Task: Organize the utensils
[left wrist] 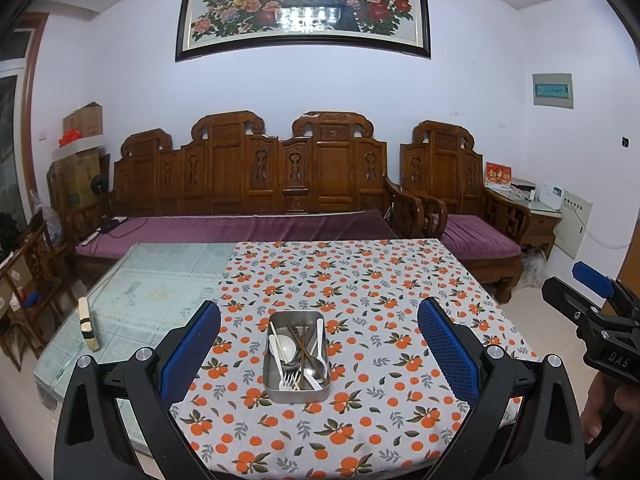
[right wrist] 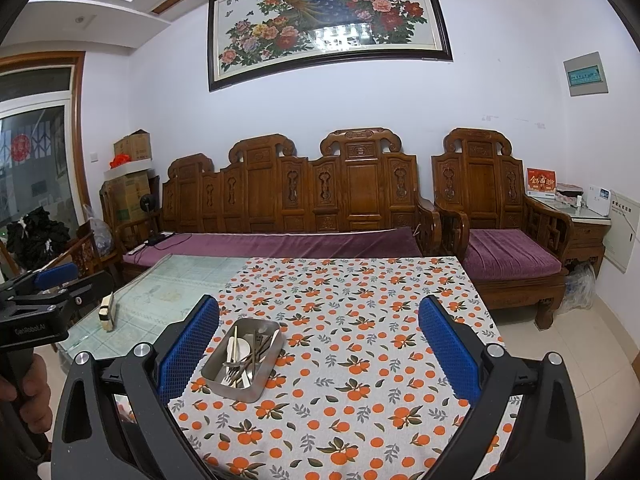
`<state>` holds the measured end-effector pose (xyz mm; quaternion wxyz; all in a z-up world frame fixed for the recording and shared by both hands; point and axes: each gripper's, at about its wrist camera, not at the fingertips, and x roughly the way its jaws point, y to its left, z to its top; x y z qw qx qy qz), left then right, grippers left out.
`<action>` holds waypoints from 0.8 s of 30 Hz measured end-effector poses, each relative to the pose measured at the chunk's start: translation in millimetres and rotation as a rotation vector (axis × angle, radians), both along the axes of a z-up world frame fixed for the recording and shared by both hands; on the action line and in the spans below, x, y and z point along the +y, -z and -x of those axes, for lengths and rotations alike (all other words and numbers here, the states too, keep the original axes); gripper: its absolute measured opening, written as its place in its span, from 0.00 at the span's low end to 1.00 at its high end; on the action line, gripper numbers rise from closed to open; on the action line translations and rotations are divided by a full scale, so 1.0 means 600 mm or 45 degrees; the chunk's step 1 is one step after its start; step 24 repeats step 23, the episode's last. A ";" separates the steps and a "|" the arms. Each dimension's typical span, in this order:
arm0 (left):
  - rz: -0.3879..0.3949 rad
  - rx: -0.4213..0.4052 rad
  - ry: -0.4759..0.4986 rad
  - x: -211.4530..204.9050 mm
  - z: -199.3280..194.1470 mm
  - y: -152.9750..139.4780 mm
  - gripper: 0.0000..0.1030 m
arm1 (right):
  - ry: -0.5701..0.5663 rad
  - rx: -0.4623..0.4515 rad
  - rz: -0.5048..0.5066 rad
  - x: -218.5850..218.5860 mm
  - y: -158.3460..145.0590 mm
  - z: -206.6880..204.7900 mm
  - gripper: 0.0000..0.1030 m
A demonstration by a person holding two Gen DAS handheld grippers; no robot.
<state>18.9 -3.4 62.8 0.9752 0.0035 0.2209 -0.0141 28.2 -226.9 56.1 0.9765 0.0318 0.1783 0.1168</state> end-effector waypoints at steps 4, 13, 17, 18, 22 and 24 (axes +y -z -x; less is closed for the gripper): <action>0.001 0.000 0.001 -0.001 0.000 0.000 0.92 | -0.002 -0.001 0.000 -0.001 0.000 0.000 0.97; 0.004 -0.006 0.003 0.000 0.001 0.000 0.92 | -0.002 -0.001 0.001 0.000 -0.002 -0.001 0.97; 0.002 -0.003 0.004 -0.002 0.001 -0.001 0.92 | -0.001 0.000 0.000 0.000 -0.001 0.000 0.97; 0.003 -0.001 0.004 -0.003 0.000 -0.001 0.92 | -0.002 0.000 0.000 0.000 -0.001 0.000 0.97; 0.009 0.001 0.006 -0.003 -0.001 0.002 0.92 | -0.001 0.000 0.001 0.001 -0.002 -0.001 0.97; 0.008 -0.001 0.005 -0.003 -0.001 0.002 0.92 | -0.001 0.001 0.000 0.000 -0.001 -0.001 0.97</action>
